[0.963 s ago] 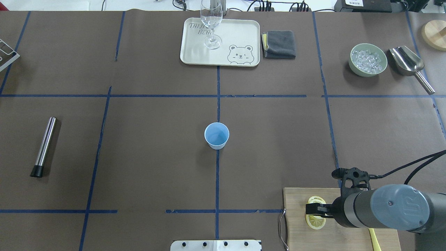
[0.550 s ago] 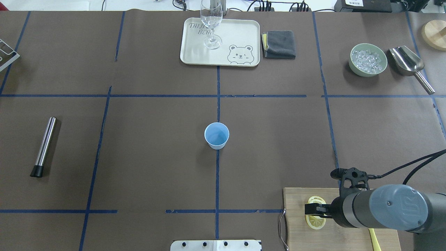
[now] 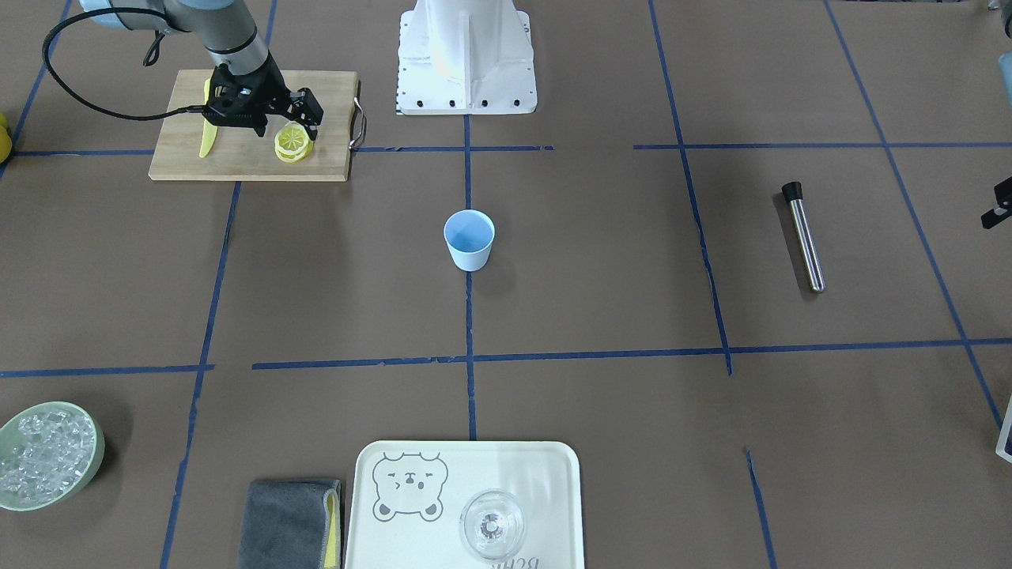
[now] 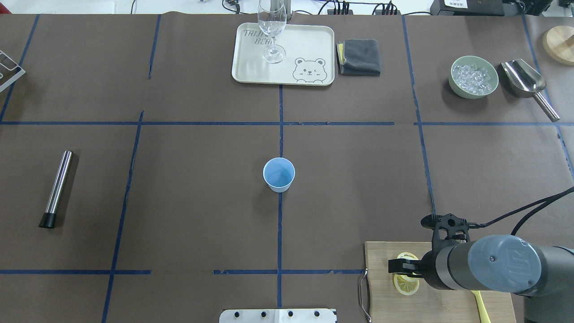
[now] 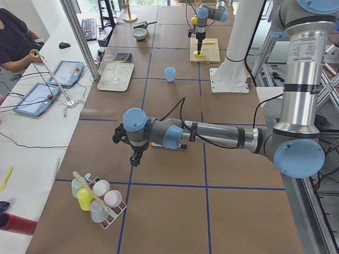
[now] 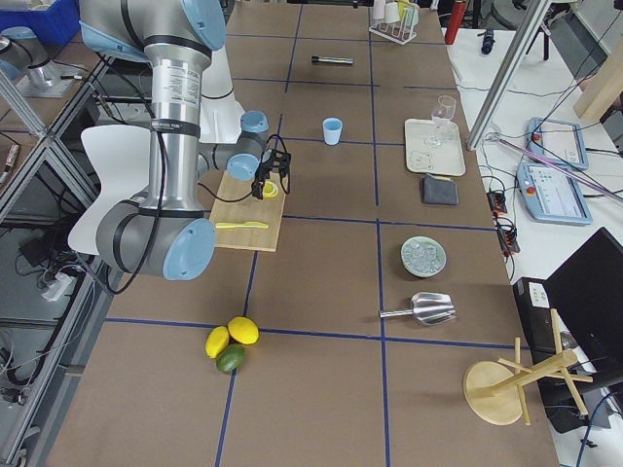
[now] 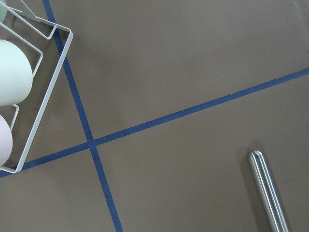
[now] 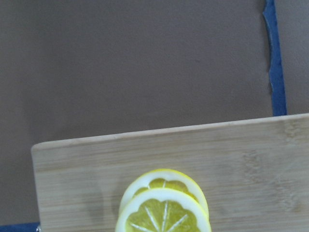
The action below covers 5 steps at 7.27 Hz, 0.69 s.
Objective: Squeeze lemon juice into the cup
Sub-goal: 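Lower the right gripper and grasp the top lemon slice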
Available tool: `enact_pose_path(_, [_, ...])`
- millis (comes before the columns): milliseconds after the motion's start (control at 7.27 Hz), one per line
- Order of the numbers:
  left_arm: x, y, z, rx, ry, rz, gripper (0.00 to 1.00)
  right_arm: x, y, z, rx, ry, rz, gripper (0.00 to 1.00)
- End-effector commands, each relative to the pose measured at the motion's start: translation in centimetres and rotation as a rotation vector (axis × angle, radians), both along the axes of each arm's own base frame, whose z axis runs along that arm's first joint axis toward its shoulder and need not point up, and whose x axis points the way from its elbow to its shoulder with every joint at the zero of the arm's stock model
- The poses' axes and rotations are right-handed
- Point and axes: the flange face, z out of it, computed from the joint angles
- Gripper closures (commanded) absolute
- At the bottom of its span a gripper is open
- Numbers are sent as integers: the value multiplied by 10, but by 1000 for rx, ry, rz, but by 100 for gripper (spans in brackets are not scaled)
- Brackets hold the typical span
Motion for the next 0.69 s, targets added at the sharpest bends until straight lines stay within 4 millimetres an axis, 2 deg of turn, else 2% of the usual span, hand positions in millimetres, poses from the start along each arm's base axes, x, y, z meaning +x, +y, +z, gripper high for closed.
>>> enact_pose_path(0, [0, 0, -2, 5, 0, 1, 0, 0, -6, 2, 2, 3, 9, 1])
enact_pose_path(413, [0, 0, -3, 9, 1, 2, 0, -9, -10, 0, 5, -3, 12, 3])
enact_pose_path(550, [0, 0, -3, 8, 1, 2, 0, -8, -11, 0, 5, -2, 13, 7])
